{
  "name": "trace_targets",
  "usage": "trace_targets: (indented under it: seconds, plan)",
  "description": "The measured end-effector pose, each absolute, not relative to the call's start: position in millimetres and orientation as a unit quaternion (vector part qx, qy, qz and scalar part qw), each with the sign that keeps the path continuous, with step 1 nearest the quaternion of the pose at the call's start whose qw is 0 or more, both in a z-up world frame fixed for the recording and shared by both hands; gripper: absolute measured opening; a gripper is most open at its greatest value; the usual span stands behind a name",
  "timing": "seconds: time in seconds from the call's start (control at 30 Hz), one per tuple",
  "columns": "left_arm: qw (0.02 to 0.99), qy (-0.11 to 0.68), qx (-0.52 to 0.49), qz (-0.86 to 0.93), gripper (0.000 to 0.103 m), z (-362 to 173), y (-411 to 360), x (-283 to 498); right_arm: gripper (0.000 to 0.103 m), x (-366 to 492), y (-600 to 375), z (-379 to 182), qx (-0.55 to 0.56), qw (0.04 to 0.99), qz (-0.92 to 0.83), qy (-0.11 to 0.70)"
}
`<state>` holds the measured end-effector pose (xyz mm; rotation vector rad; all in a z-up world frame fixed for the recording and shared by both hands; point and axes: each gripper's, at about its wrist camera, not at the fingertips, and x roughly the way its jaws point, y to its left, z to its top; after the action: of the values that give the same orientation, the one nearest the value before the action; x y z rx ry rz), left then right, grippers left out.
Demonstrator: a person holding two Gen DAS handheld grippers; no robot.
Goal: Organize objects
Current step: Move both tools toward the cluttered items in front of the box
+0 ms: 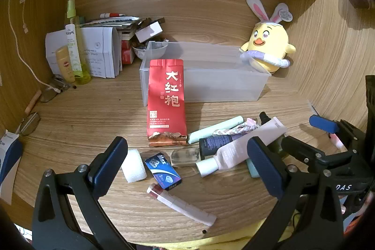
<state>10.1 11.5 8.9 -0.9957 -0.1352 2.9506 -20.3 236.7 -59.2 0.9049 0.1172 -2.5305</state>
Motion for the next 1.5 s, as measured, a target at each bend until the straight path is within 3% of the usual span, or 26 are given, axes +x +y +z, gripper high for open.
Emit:
trace_targets:
  seconds: [1.5]
  plan:
    - [0.015, -0.036, -0.309, 0.950, 0.103, 13.3, 18.7, 13.8, 0.103, -19.7, 242.3, -61.1, 0.336, 0.236, -0.911, 0.028]
